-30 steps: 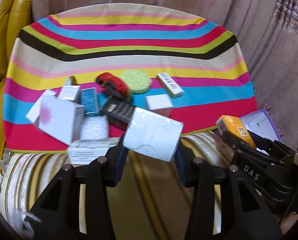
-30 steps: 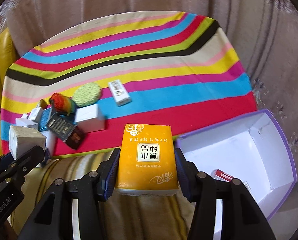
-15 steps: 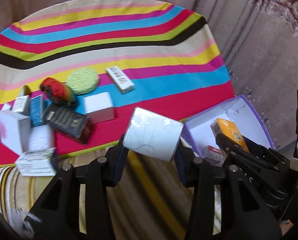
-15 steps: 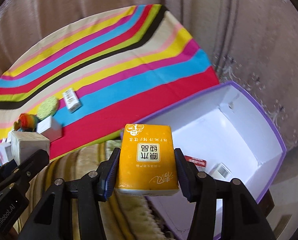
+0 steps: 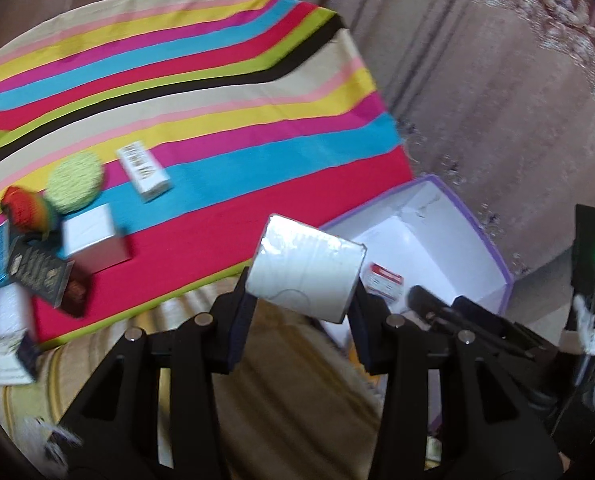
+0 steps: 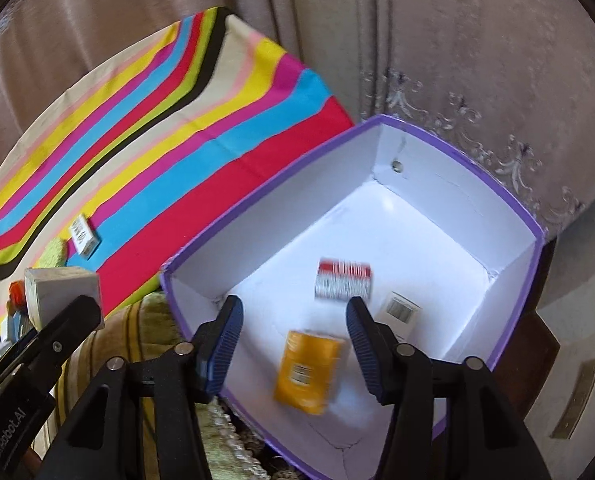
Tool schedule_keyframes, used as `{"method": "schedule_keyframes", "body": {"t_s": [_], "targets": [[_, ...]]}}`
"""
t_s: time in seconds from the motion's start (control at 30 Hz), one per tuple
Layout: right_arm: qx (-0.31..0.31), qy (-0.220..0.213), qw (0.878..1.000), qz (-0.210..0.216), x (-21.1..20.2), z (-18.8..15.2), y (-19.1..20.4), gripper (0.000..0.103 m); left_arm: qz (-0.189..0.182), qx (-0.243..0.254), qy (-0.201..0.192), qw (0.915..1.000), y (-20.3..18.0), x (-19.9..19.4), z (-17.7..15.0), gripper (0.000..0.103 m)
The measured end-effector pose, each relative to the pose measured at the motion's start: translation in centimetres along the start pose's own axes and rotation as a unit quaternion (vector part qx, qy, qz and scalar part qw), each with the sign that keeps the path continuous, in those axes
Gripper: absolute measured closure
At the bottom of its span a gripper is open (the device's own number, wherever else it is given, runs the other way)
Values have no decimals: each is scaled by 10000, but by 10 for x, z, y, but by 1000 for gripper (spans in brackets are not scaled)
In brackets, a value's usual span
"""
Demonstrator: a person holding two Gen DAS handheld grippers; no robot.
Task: Organize objects
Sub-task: 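Drop the orange pack and white box into the purple box with both grippers, then return both grippers to the table and grasp the white medicine carton with the left gripper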
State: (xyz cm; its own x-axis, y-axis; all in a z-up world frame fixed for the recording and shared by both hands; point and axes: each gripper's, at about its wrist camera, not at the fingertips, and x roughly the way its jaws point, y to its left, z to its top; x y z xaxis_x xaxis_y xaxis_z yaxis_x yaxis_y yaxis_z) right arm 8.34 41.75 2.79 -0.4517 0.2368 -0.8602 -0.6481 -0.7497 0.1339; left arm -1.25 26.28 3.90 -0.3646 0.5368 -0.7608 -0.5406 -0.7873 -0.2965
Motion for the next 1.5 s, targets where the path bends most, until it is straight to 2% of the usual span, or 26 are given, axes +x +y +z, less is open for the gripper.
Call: {"method": "schedule_keyframes", "body": {"t_s": [0.1, 0.27, 0.37, 0.67, 0.83, 0.9, 1.1, 1.3, 1.5], "targets": [[186, -7, 9998, -67, 0, -1, -7, 35, -417, 75, 97, 9991, -8, 7, 4, 54], [536, -49, 9985, -51, -2, -1, -21, 27, -610, -41, 68, 9981, -5, 7, 5, 30], [593, -40, 9982, -15, -1, -1, -23, 26, -613, -97, 24, 9981, -3, 5, 4, 28], [223, -73, 9996, 164, -4, 0, -8, 24, -604, -482, -174, 9969, 17, -11, -3, 28], [-232, -59, 9994, 261, -5, 0, 14, 24, -192, -416, -108, 9989, 27, -27, -9, 28], [-422, -92, 9986, 320, -8, -2, 24, 23, -211, -493, -161, 9984, 34, -35, -14, 28], [-1151, -175, 9920, 487, -15, -11, 60, 22, 226, -780, -468, 9956, 70, -69, -30, 28], [-1766, -174, 9826, 557, -17, -19, 89, 22, 485, -1355, -589, 9878, 111, -94, -50, 28], [-2030, -87, 9763, 740, -16, -25, 103, 22, 920, -2110, -668, 9709, 155, -119, -79, 28]]}}
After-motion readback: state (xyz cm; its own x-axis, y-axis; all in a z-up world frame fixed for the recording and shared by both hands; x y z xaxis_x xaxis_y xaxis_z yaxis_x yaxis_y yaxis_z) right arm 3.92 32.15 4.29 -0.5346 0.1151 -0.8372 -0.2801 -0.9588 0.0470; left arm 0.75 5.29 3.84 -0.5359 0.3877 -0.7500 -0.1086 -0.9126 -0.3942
